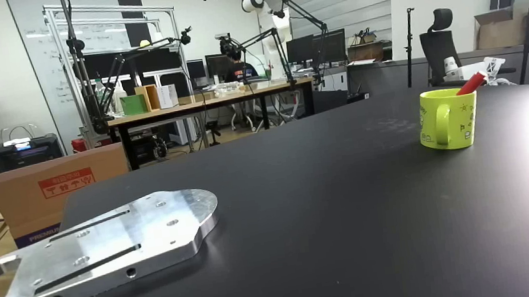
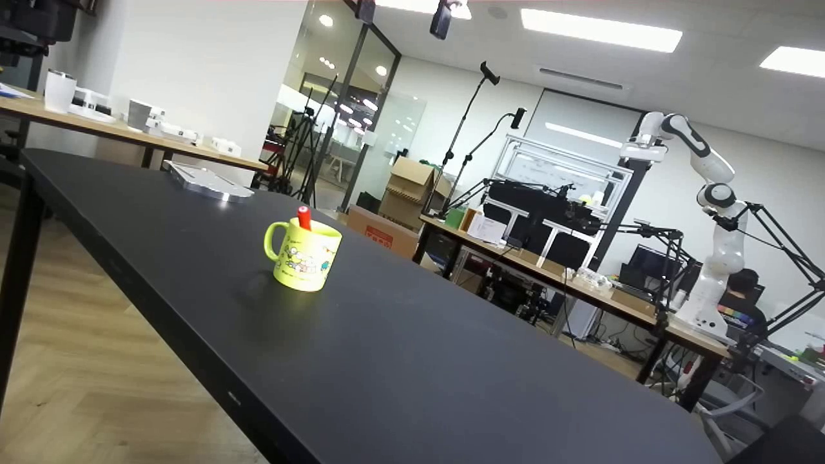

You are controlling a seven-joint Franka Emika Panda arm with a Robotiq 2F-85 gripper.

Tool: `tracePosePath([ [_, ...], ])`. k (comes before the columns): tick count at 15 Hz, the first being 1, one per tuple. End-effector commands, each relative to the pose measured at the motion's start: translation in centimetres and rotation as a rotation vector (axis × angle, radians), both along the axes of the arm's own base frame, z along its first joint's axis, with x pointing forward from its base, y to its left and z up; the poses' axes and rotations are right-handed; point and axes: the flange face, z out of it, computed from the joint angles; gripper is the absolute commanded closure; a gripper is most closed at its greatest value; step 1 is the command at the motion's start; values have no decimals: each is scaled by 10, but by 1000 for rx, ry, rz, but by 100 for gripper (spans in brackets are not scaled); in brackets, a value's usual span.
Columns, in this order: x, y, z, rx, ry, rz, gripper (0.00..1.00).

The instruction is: Take the marker out of the mug and put it on the table

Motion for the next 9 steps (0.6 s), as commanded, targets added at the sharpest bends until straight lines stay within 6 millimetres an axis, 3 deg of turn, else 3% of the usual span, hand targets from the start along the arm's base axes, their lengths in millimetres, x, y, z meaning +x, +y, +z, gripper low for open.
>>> tracePosePath([
  [1,0,0,1,0,1,0,0],
  [6,43,12,-27,-8,-18,54,0],
  [9,80,39,-58,11,1,110,0],
])
